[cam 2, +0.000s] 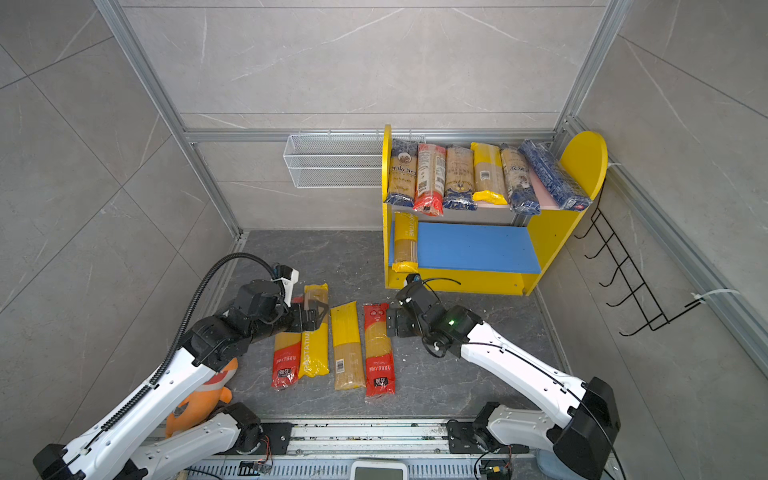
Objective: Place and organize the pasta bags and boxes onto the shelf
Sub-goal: 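Release the pack and lower the right gripper while the left gripper reaches down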
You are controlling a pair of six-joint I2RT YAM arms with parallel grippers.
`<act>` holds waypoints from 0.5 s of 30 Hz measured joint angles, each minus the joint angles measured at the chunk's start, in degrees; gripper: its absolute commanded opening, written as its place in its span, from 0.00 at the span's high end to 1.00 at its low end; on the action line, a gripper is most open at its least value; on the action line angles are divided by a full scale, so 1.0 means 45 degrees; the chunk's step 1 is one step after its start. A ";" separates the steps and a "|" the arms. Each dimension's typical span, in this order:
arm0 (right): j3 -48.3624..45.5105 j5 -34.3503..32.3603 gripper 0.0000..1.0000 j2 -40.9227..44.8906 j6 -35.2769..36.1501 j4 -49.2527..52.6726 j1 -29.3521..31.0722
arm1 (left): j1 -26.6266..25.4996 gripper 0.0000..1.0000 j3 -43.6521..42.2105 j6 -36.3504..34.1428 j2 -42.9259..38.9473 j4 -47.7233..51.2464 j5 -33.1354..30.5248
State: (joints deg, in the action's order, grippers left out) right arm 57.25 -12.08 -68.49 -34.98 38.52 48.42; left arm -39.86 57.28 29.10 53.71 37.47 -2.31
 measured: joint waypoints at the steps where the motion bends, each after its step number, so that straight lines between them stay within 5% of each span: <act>1: -0.0296 -0.0131 0.00 0.0058 -0.0364 0.0121 0.0481 | -0.0495 0.00 -0.0194 0.0083 -0.0092 -0.0185 0.0034; 9: -0.1792 -0.1214 0.00 -0.1195 -0.2973 0.0044 0.3963 | -0.3497 0.00 -0.1287 0.0442 -0.1253 -0.1122 0.0262; 15: -0.2705 -0.1486 0.00 -0.2429 -0.4090 -0.1127 0.4551 | -0.4153 0.00 -0.1821 0.0855 -0.3274 -0.1224 0.0559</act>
State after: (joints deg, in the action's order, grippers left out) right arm 45.08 -18.76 -79.42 -53.39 33.45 68.90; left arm -58.54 49.08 32.95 38.98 31.97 0.21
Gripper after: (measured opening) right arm 0.996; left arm 0.997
